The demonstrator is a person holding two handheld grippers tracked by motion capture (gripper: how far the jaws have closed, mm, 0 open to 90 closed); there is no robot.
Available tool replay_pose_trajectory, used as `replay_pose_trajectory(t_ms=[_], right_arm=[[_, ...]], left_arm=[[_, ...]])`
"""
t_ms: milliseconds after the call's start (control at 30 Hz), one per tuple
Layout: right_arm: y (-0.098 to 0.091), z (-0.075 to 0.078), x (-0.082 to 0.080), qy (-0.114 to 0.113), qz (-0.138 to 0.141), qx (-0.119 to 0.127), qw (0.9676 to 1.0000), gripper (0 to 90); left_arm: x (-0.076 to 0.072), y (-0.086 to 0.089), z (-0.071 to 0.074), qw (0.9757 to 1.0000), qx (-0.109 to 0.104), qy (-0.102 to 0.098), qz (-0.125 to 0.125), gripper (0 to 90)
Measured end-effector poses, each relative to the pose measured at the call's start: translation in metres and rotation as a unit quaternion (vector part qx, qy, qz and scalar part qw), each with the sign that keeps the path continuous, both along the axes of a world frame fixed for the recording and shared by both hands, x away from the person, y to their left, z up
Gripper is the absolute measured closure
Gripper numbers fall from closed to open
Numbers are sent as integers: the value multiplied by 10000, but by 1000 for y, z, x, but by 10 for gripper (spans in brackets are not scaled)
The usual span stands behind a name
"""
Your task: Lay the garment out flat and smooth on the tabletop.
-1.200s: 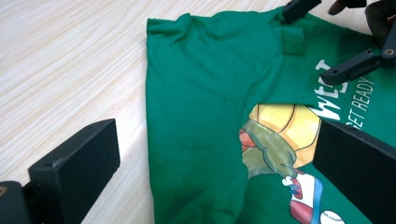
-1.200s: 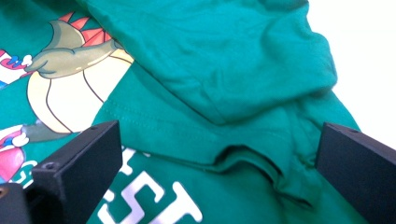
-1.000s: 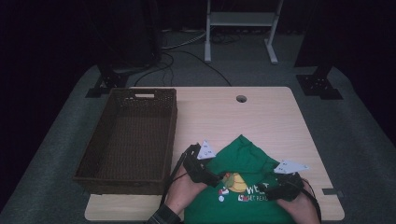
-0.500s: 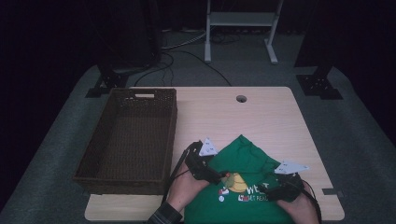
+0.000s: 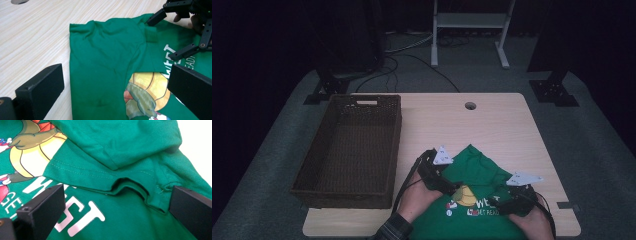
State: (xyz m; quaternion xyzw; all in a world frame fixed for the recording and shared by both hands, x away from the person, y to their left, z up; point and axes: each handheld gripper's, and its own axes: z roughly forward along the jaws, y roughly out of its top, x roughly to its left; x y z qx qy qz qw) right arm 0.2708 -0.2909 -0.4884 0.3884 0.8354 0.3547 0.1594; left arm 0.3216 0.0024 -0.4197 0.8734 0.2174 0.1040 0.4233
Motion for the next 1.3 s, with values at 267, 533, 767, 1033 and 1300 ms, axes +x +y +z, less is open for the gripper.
replay_pose_trajectory(t_ms=[267,533,767,1033,1300], right_arm=[[0,0,0,2,-10,-1,10000,0],[0,0,0,7,-6,0,10000,0],[0,0,0,9,-8,-1,10000,0],[0,0,0,7,5,3,10000,0],[0,0,0,13,2,4,10000,0]], left_arm=[[4,-8,0,10000,34,-15,-85,0],[8,-15,-1,9998,45,-40,-175,0],[11,-21,-3,9996,63,-60,-270,0],[12,-31,-5,9993,29,-77,-364,0],[15,-40,-5,9991,43,-104,-400,0]])
